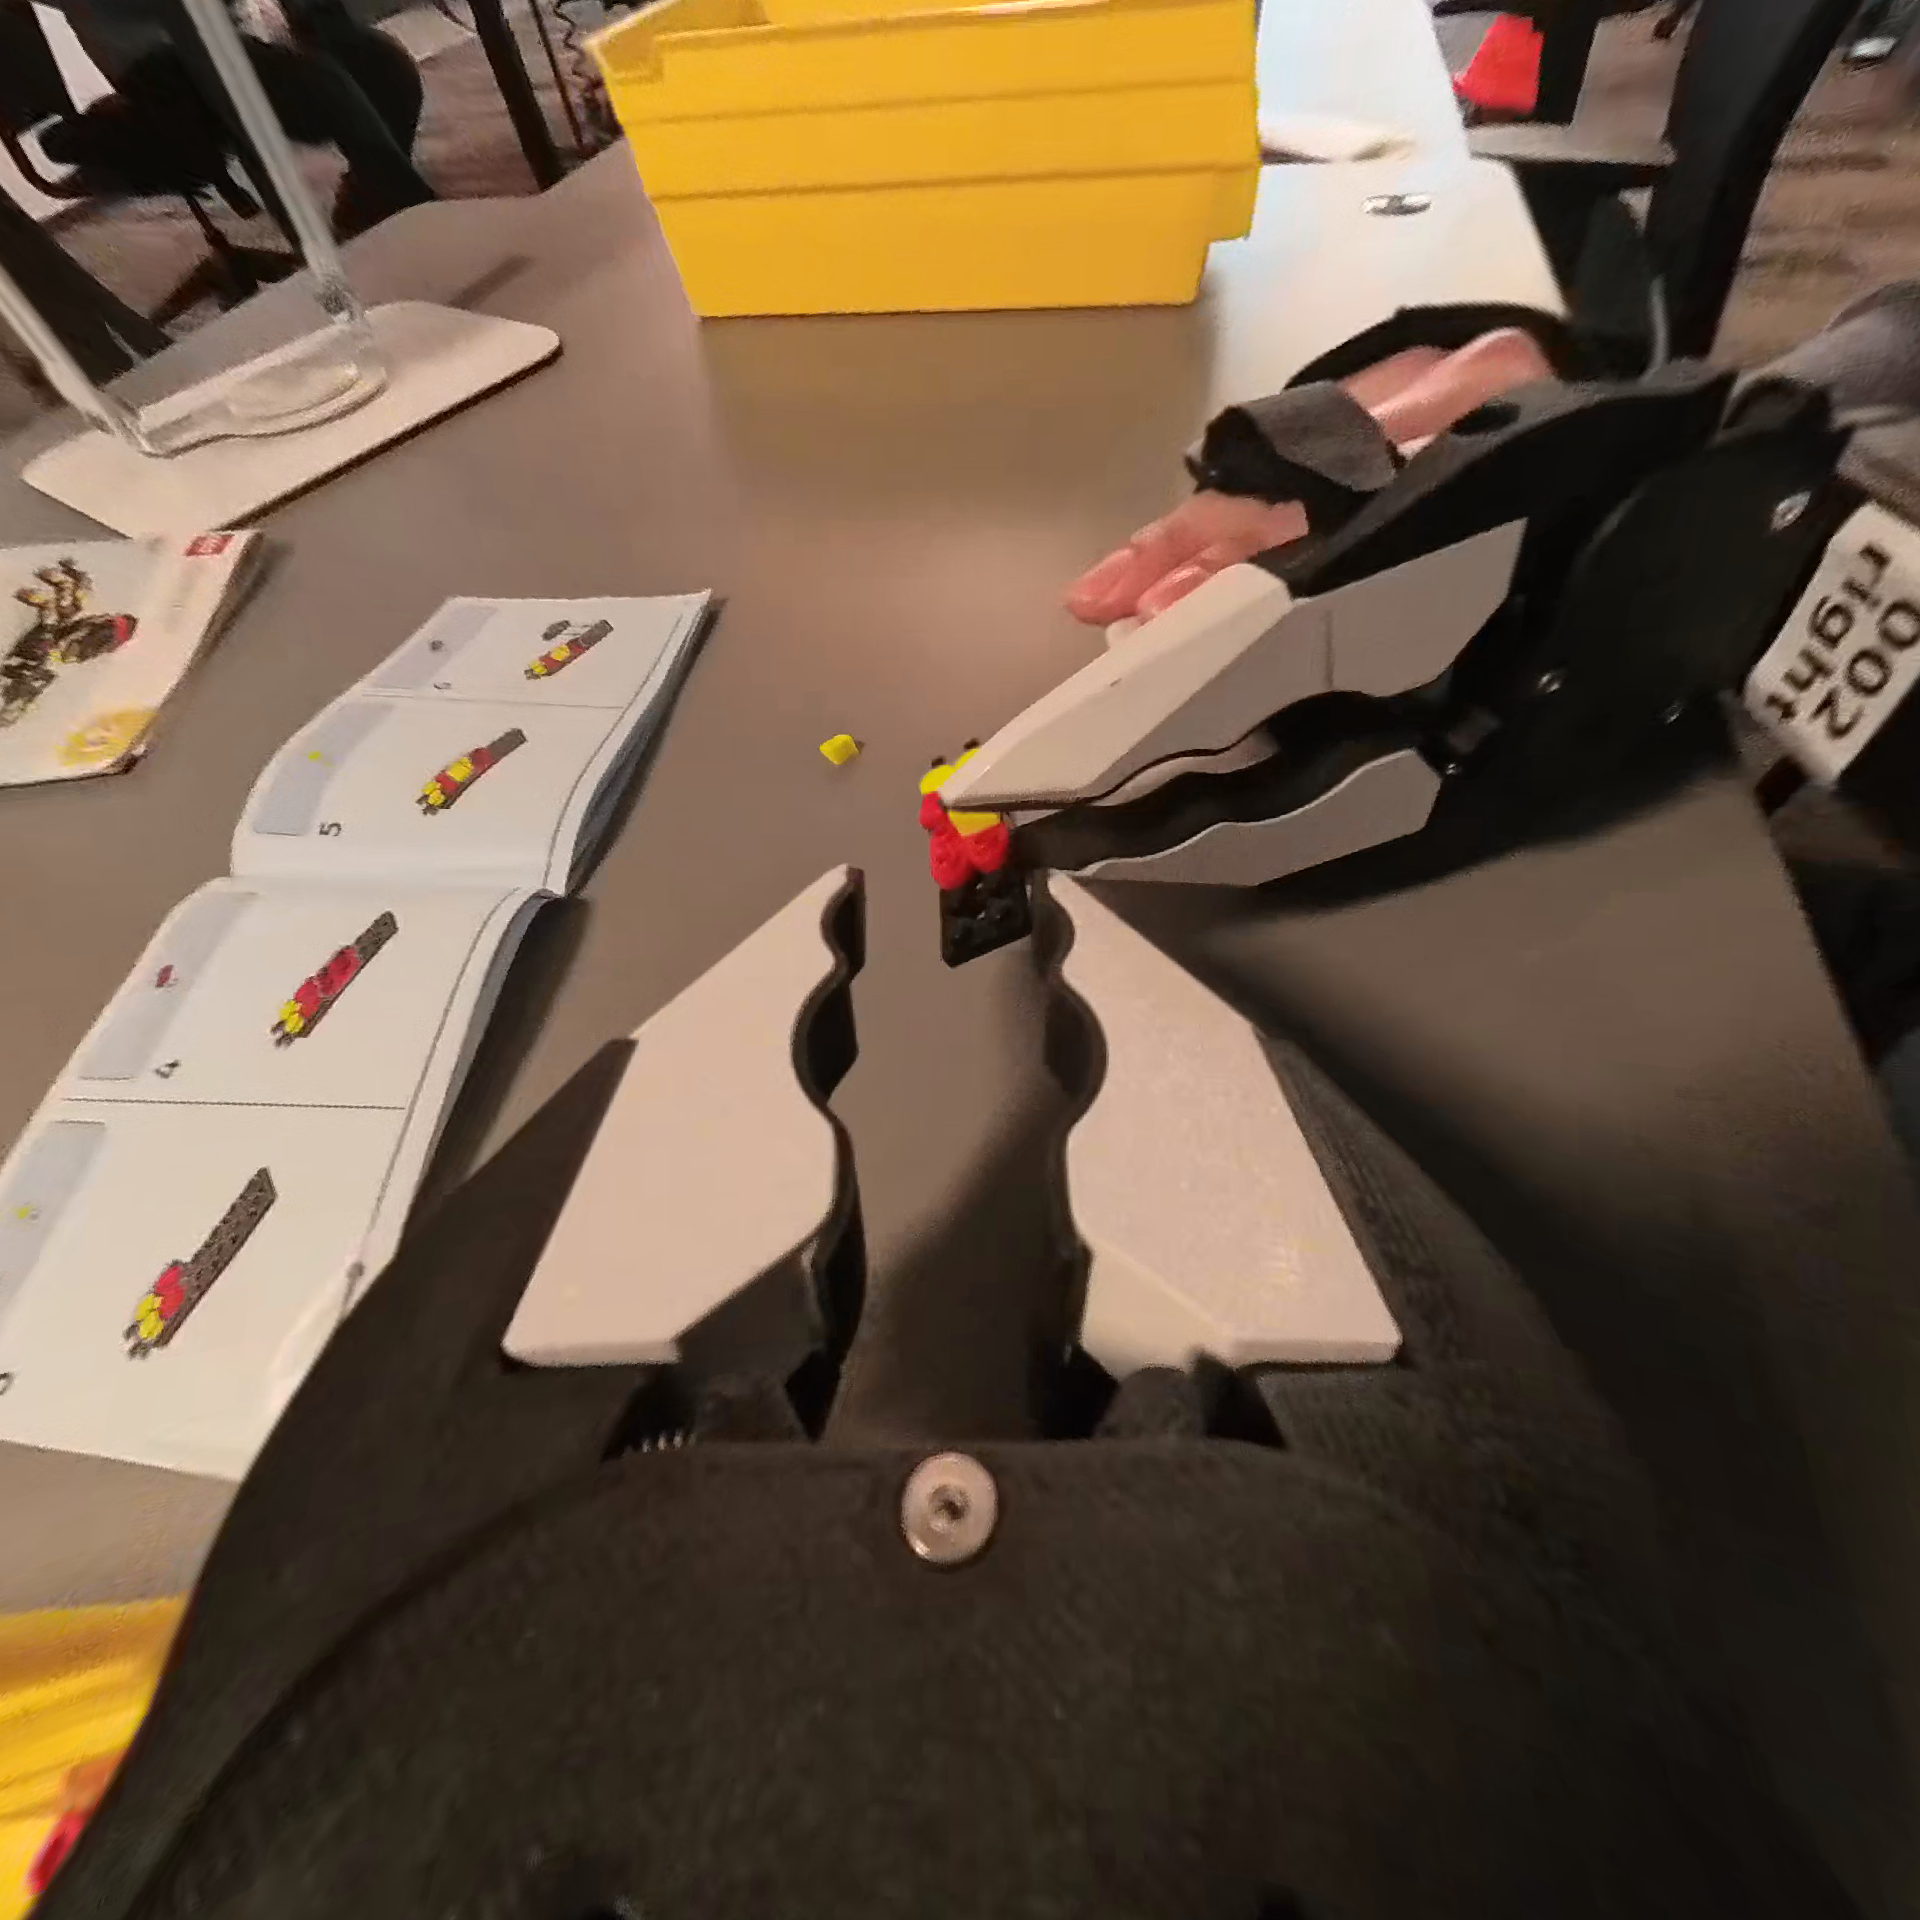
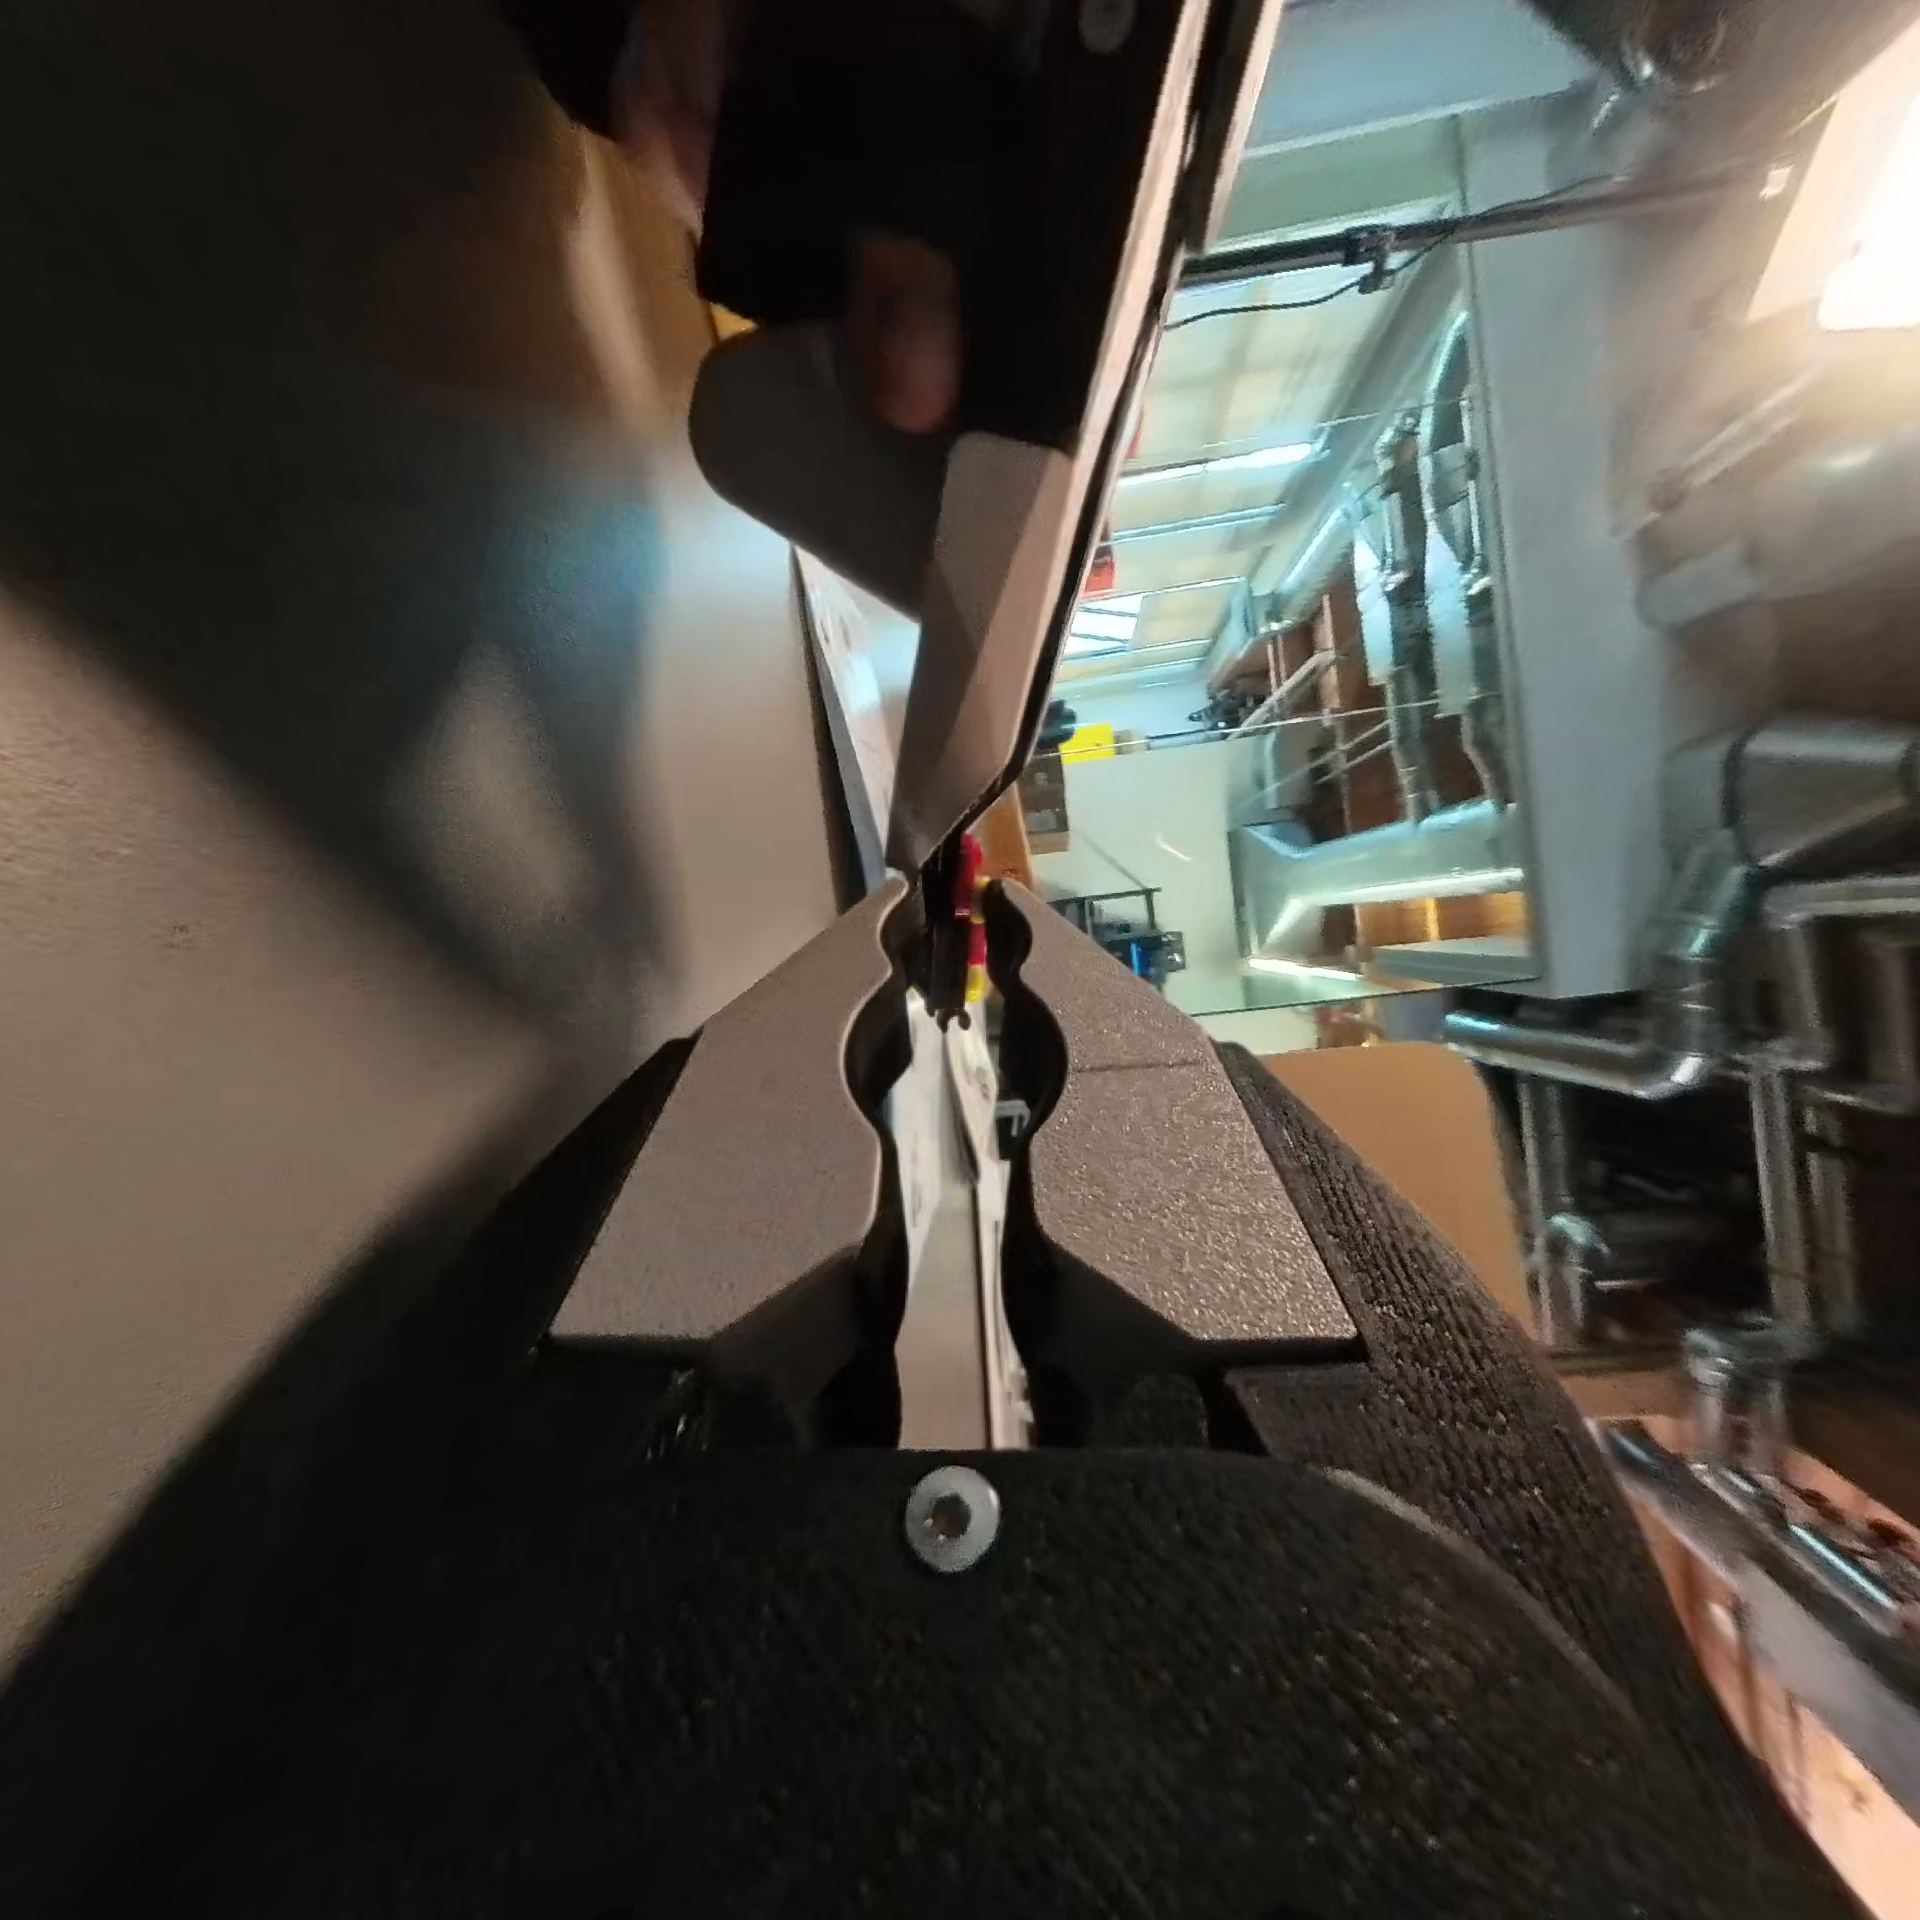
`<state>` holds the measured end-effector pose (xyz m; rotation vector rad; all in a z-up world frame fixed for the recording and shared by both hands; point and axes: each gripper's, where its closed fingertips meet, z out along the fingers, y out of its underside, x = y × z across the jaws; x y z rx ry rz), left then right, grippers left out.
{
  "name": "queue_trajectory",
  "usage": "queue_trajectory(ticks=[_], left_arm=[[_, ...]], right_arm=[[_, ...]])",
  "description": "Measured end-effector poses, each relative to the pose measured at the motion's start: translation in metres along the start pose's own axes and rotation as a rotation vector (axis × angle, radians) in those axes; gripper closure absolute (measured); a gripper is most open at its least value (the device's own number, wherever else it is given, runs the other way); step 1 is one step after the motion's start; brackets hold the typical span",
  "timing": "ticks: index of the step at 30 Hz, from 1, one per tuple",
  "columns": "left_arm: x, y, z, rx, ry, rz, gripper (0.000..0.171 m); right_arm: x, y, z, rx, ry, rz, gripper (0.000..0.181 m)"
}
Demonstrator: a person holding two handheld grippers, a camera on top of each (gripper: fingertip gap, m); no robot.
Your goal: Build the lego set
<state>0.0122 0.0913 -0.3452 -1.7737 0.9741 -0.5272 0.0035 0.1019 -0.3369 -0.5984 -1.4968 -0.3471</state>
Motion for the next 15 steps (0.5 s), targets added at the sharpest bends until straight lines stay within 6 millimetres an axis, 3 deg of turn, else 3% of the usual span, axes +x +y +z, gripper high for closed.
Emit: queue_trajectory(ticks=[6,9,12,15], left_arm=[[0.004,0.0,-0.001,-0.003,0.016,-0.018,0.156],[0.004,-0.001,-0.001,0.0,0.015,-0.015,0.156],[-0.005,0.0,-0.004,0.002,-0.022,-0.024,0.157],[-0.008,-0.001,-0.005,0.014,-0.005,-0.078,0.157]], right_arm=[[0.001,0.003,0.002,-0.008,0.011,-0.029,0.172],[0.003,0.004,0.002,0.019,-0.008,0.092,0.17],[0.005,0.012,0.001,0.009,-0.053,0.232,0.154],[0.002,0.023,0.005,-0.037,-0.067,0.216,0.152]])
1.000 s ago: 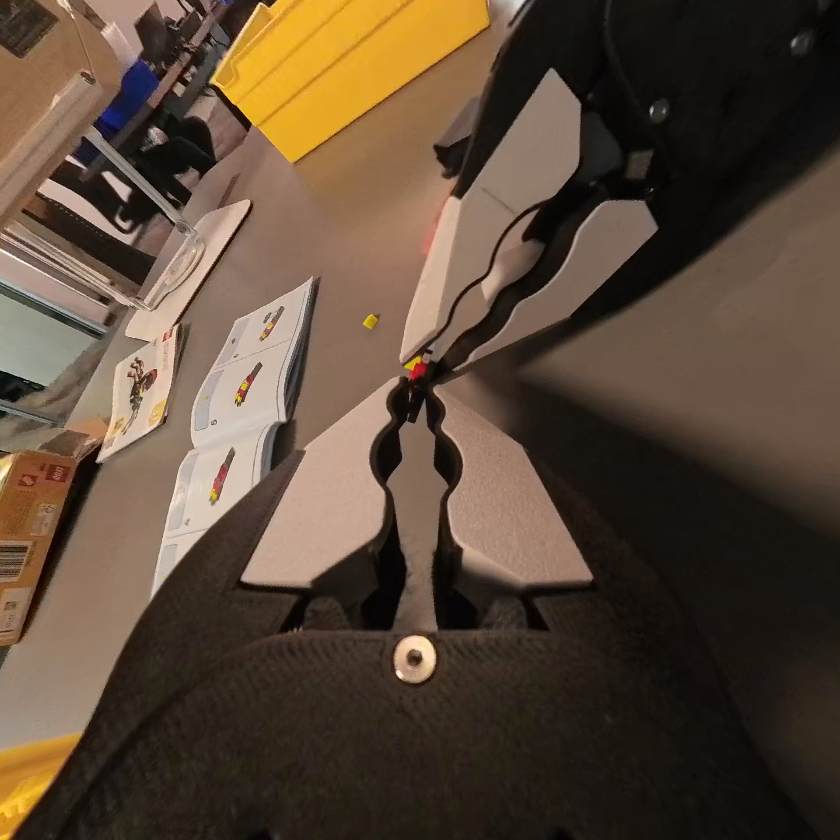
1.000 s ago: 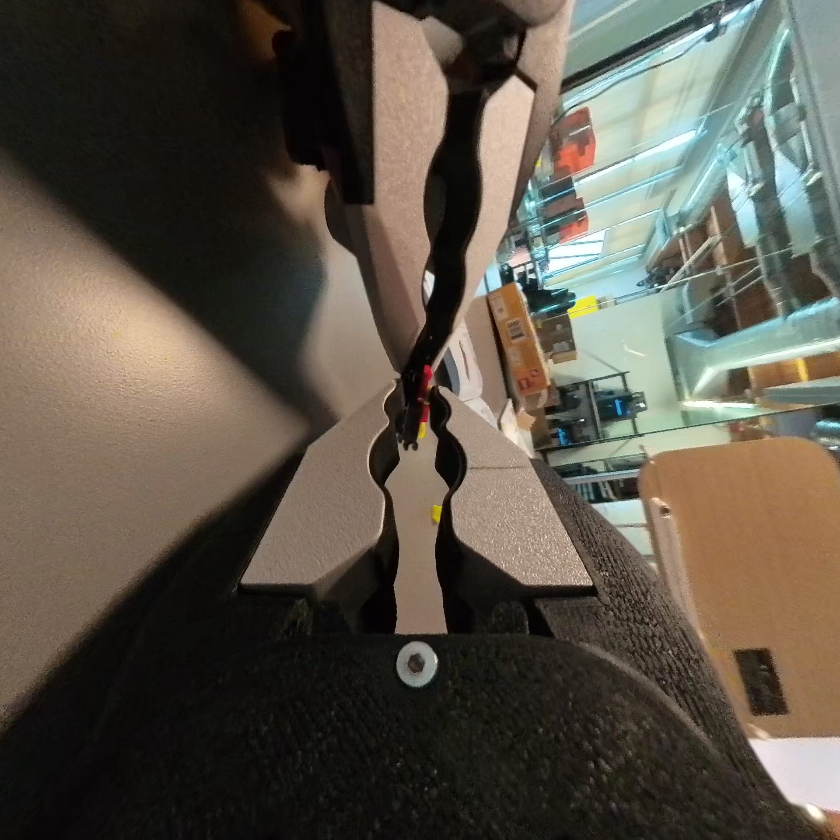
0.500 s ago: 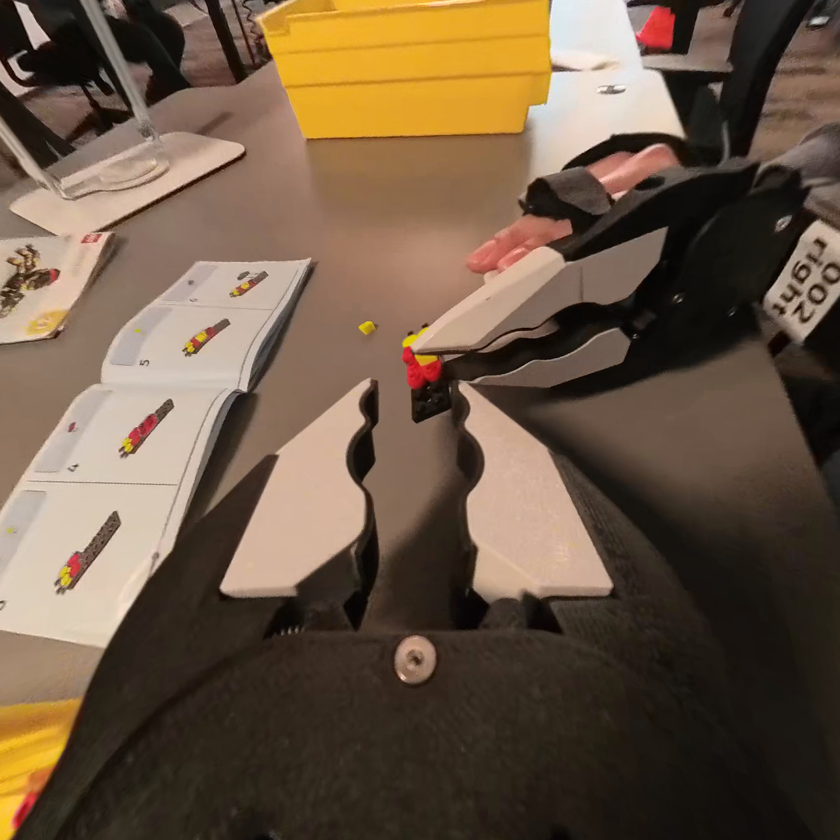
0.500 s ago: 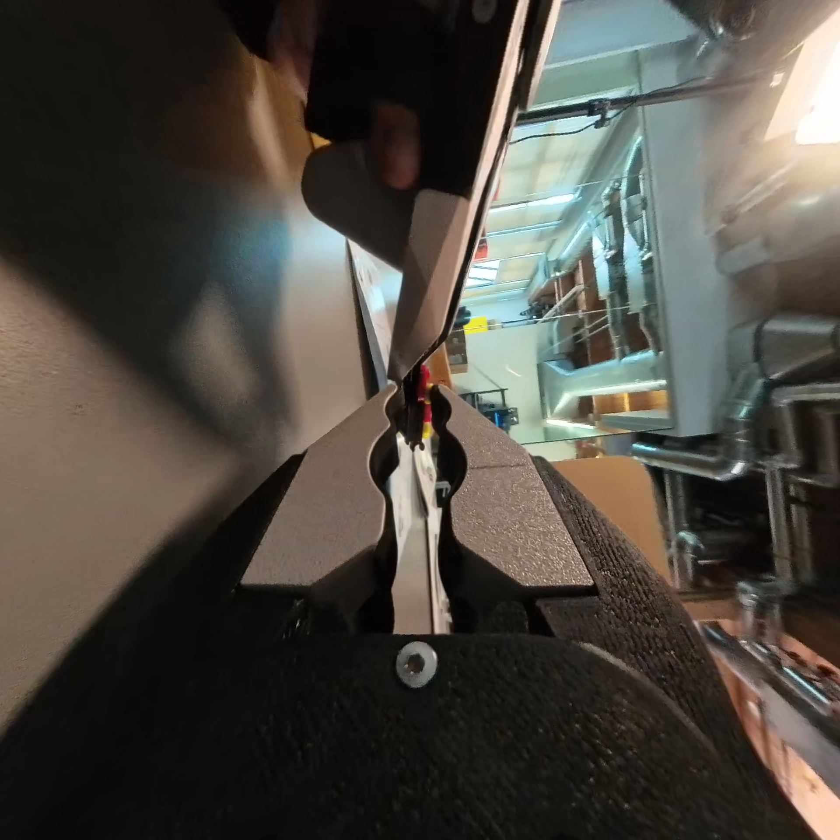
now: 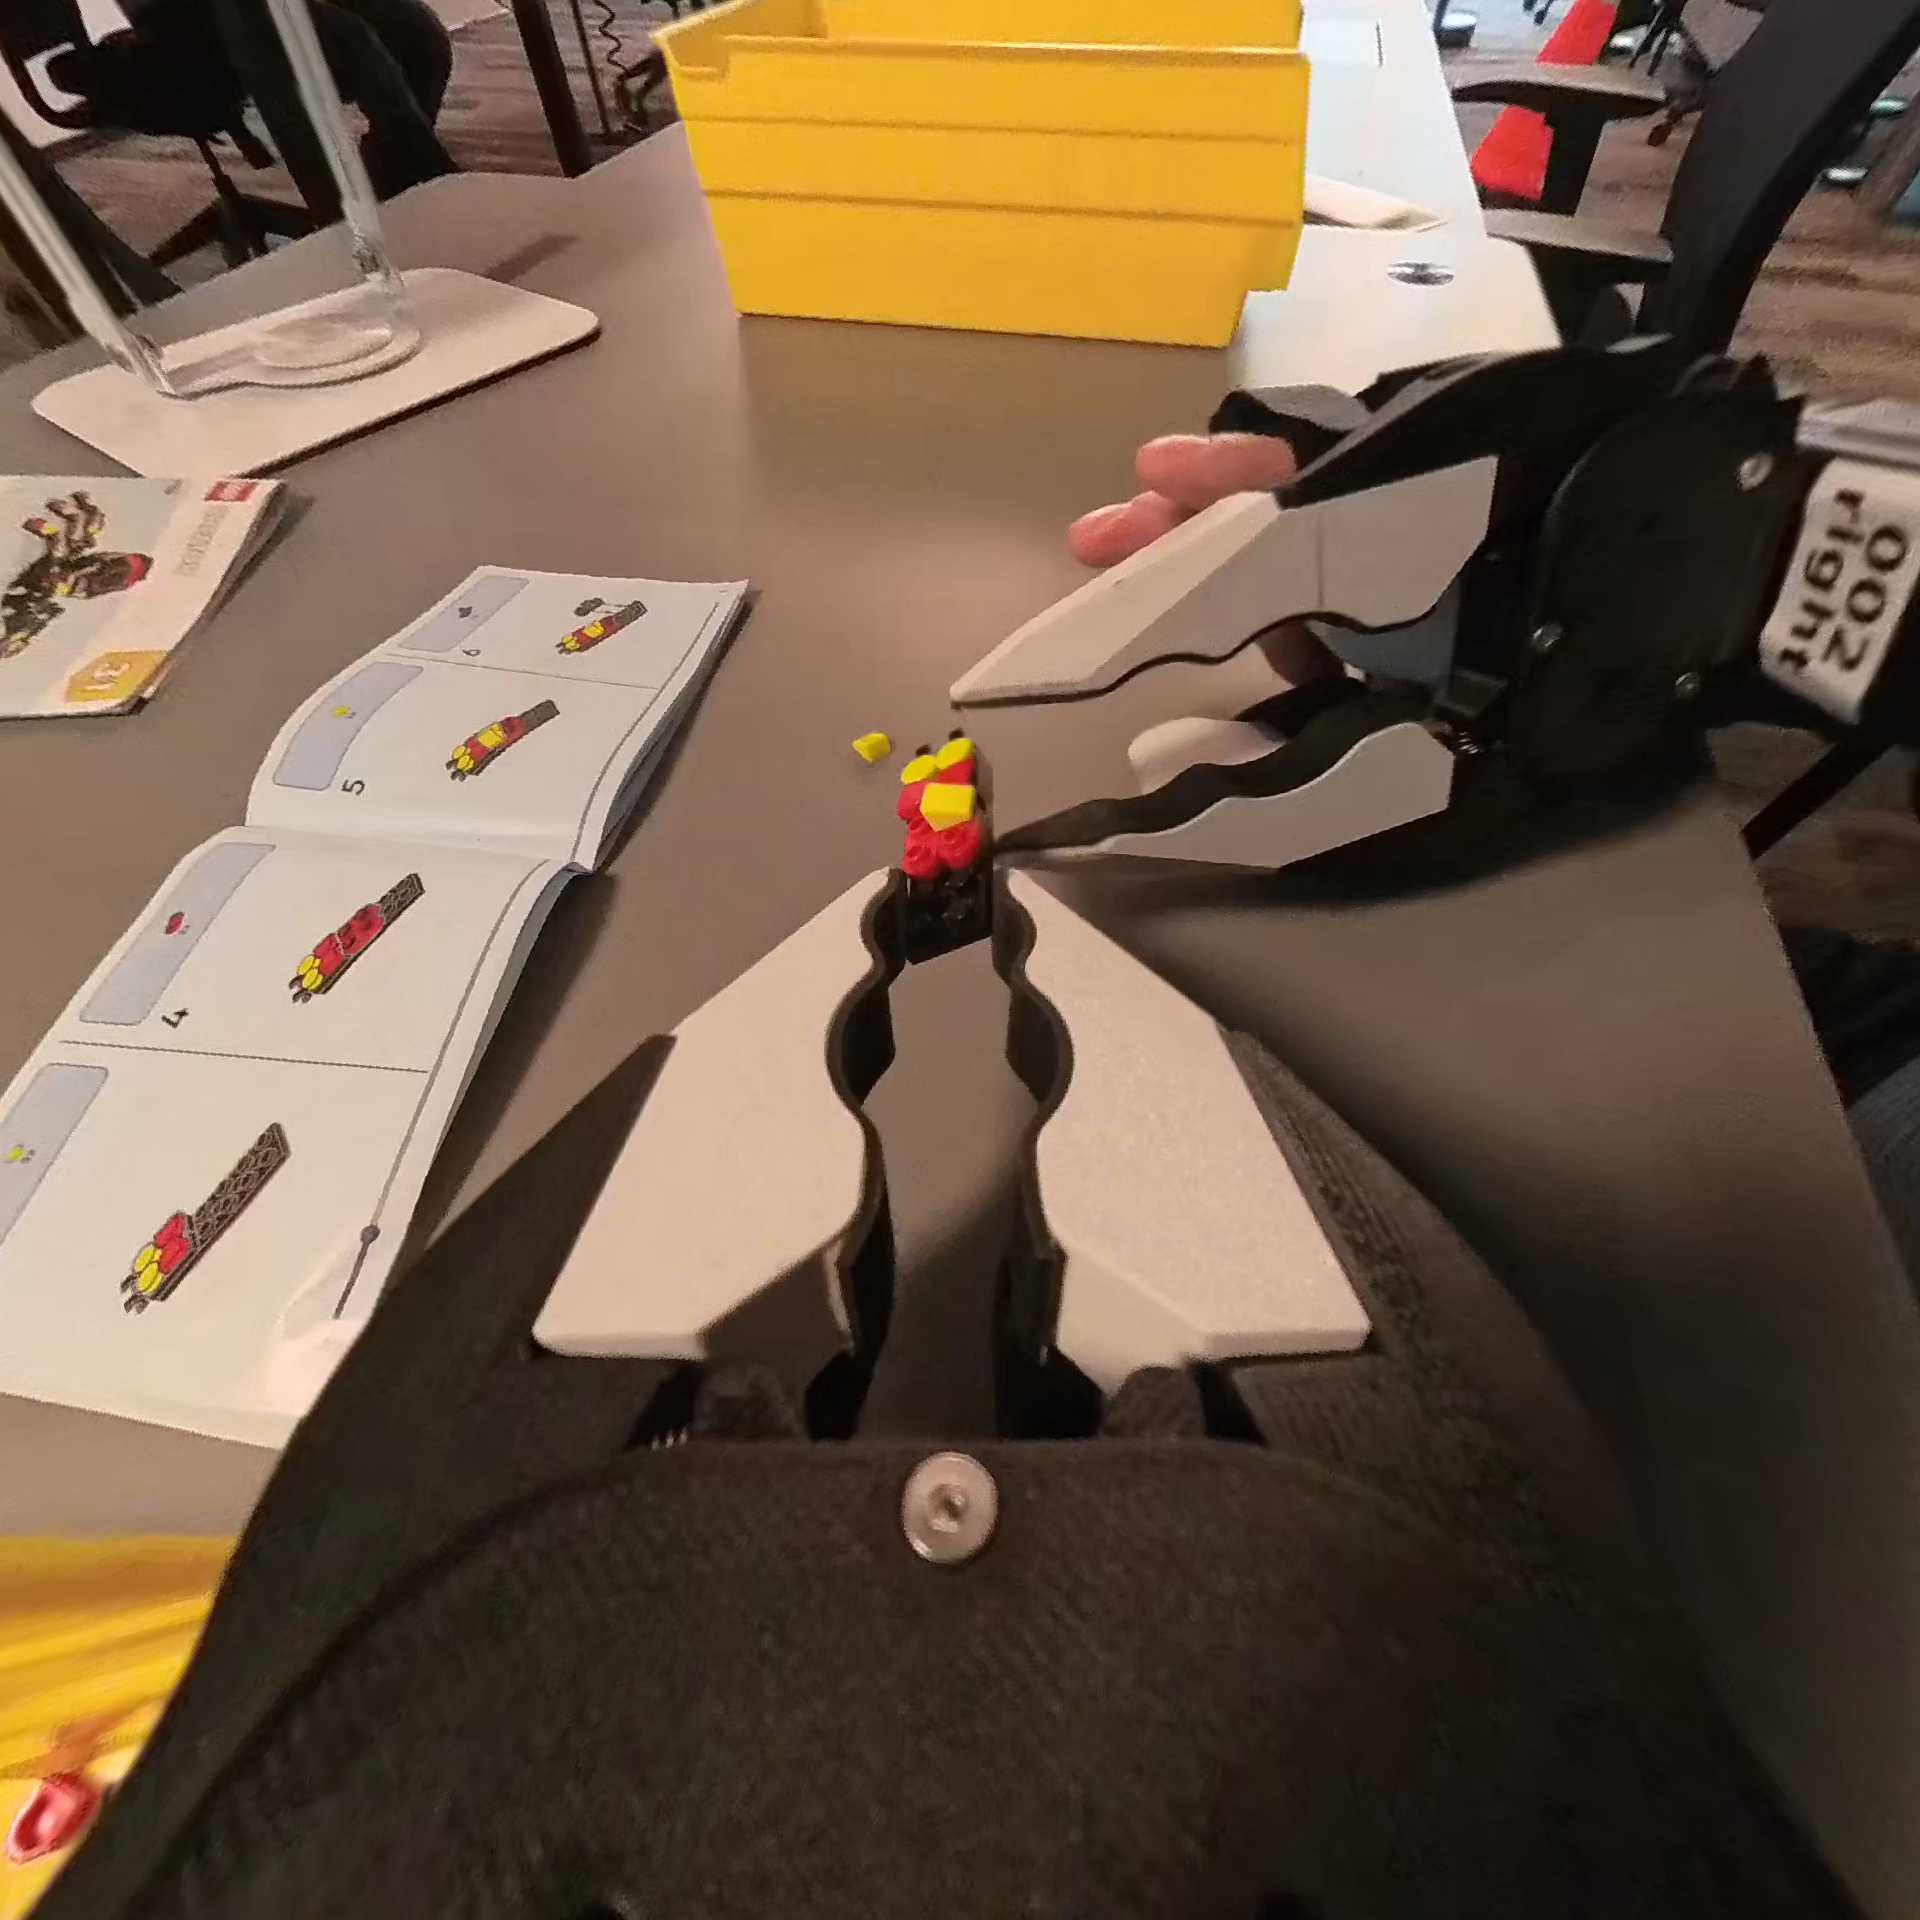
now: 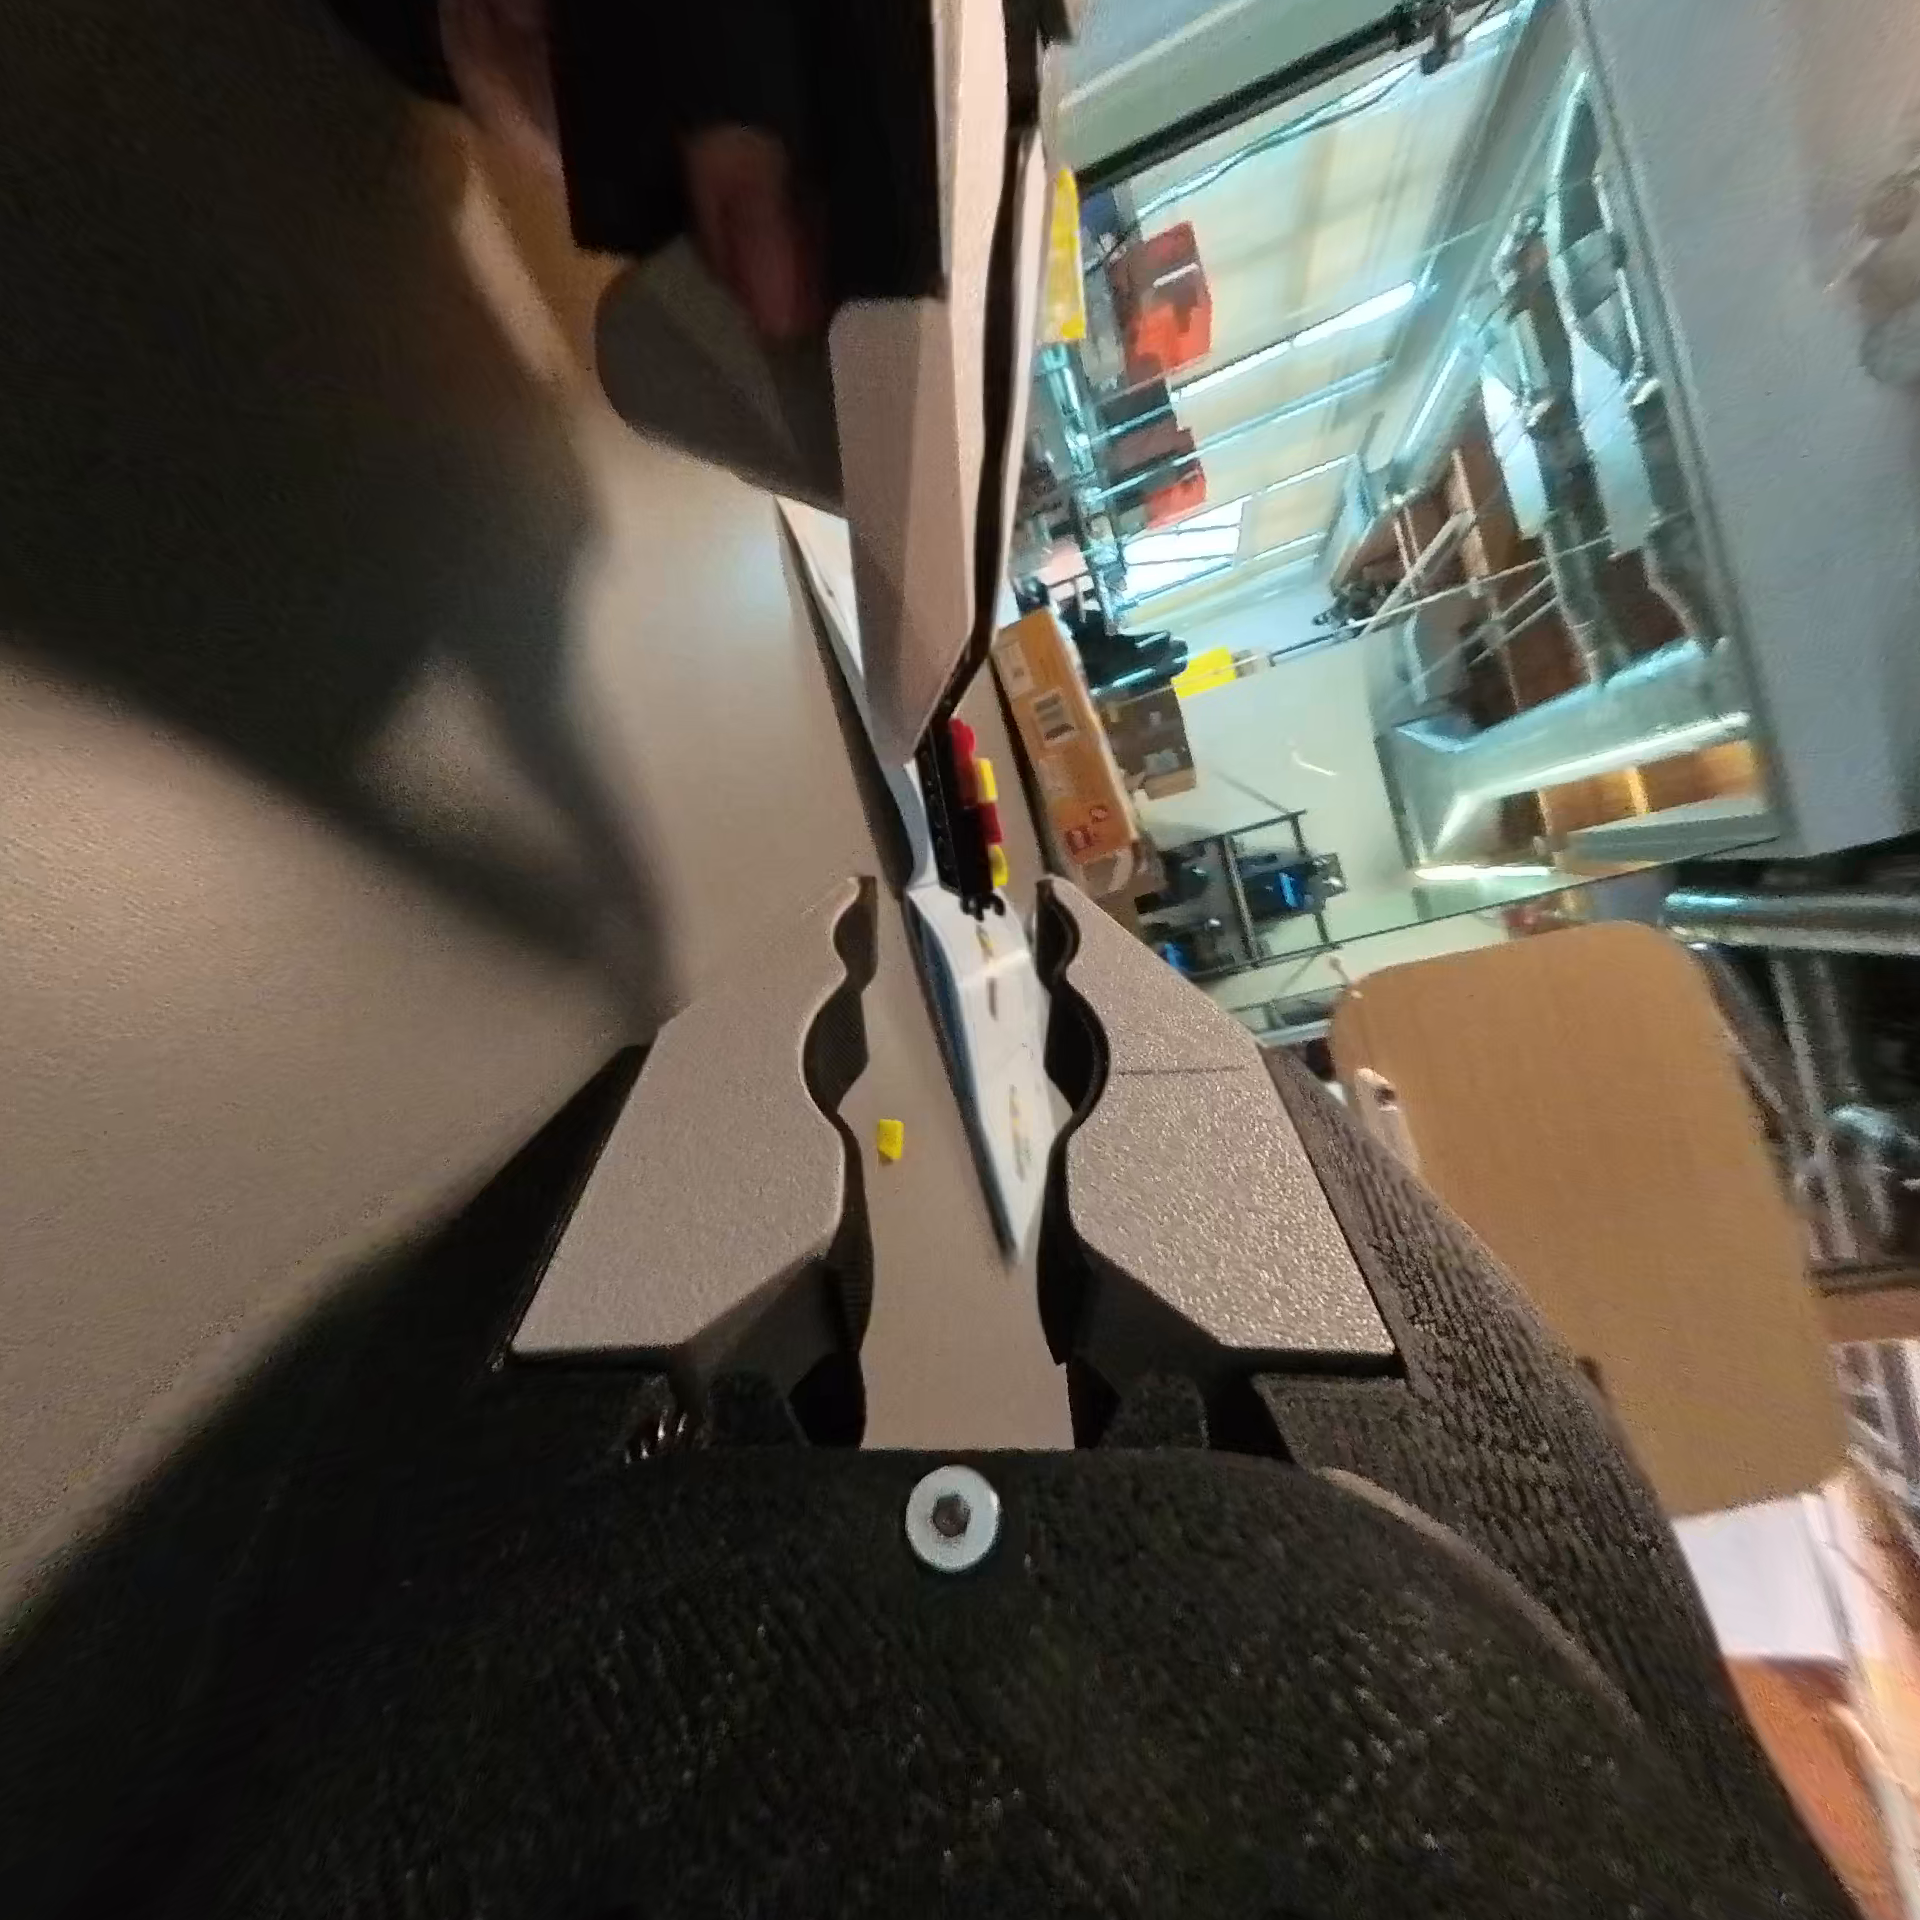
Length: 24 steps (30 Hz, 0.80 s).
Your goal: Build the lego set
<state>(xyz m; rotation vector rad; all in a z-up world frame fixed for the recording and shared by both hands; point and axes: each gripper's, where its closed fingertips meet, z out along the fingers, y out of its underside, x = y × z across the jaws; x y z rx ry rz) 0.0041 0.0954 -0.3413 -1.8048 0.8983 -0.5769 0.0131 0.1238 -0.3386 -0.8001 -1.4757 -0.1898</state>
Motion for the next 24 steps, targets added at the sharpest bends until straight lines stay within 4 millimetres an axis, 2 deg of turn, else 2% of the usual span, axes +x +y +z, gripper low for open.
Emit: queue_trajectory(ticks=[5,9,14,19,24], left_arm=[[0.003,0.001,0.0,-0.008,0.014,0.011,0.157],[0.004,0.001,0.0,-0.013,0.02,0.011,0.157],[0.007,0.001,0.0,-0.007,0.032,0.025,0.157],[0.007,-0.002,-0.001,0.016,0.027,0.041,0.156],[0.023,-0.013,-0.006,0.106,0.096,0.117,0.148]], right_arm=[[0.002,-0.003,0.001,0.001,0.046,-0.095,0.165],[0.003,-0.009,0.0,0.031,0.053,-0.09,0.167],[0.003,0.003,0.005,-0.032,0.057,-0.112,0.17],[0.008,0.005,0.005,-0.036,0.079,-0.12,0.171],[0.013,0.006,0.004,-0.027,0.097,-0.091,0.173]])
